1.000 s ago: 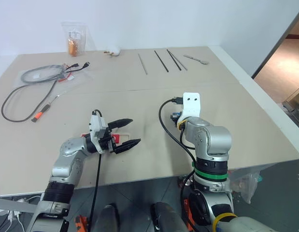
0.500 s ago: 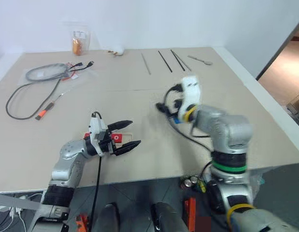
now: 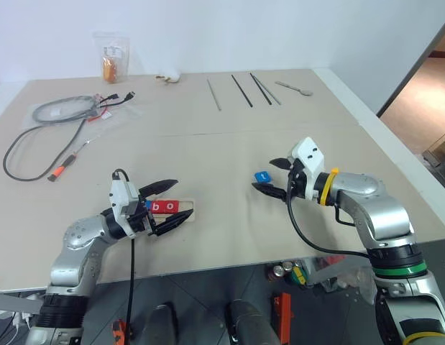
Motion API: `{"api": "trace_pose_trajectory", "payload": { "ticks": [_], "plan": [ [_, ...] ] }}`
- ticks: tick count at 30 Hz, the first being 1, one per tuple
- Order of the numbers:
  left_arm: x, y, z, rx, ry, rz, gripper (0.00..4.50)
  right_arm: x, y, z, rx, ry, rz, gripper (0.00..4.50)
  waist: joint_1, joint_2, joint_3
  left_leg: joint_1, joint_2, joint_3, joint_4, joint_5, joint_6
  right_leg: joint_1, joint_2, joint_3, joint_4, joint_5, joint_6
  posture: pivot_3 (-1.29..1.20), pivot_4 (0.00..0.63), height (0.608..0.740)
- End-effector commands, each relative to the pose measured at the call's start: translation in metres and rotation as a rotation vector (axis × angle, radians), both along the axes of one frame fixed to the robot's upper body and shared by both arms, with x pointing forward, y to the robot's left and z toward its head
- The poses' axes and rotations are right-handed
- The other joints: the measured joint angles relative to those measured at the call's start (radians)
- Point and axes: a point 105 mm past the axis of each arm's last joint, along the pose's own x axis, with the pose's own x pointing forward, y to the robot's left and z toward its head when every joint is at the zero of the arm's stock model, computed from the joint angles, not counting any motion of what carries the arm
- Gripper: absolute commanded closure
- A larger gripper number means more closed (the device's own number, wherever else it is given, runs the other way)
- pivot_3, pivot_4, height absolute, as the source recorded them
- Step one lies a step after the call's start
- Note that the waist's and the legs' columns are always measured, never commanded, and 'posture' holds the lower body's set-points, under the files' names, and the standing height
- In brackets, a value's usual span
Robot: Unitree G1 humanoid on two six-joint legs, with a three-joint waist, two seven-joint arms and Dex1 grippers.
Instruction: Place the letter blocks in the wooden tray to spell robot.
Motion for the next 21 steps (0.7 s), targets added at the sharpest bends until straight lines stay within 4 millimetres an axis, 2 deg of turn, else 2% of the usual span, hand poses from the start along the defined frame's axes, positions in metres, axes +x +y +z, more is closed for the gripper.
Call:
{"api": "trace_pose_trajectory", "payload": {
  "ticks": [1,8,15,19,21],
  "plan": [
    [-0.009,0.001,0.015,0.006,-0.055,0.012,0.0,0.013,-0.01,0.007,-0.02,-0.064,0.06,0.04,0.0,0.0,0.0,0.0,0.0,0.001,0.001,0.0,0.0,0.0,-0.001,0.0,0.0,0.0,0.0,0.0,0.15,0.74],
    [-0.025,0.009,0.018,0.032,-0.047,0.031,0.0,0.029,-0.015,0.002,-0.057,-0.042,0.153,0.04,-0.001,0.0,0.0,0.002,0.0,0.002,0.001,0.0,0.0,0.0,-0.001,0.002,0.0,0.002,0.0,0.0,0.15,0.74],
    [-0.033,0.013,0.016,0.048,-0.022,0.061,0.0,0.038,-0.014,-0.018,-0.101,0.015,0.189,0.04,-0.001,0.0,0.0,0.002,0.0,0.002,0.0,0.0,0.0,0.0,0.0,0.002,0.0,0.001,0.0,0.0,0.15,0.74],
    [-0.034,0.017,0.016,0.052,-0.017,0.07,0.0,0.047,-0.02,-0.019,-0.119,0.013,0.158,0.04,-0.001,0.0,0.0,0.002,0.0,0.003,0.0,0.0,0.0,0.0,0.0,0.003,0.0,0.001,0.0,0.0,0.15,0.74],
    [-0.034,0.018,0.016,0.052,-0.016,0.08,0.0,0.051,-0.025,-0.013,-0.127,0.005,0.141,0.04,-0.001,0.0,0.0,0.002,0.0,0.003,0.001,0.0,0.0,0.0,0.0,0.003,0.0,0.002,0.0,0.0,0.15,0.74]
  ]
}}
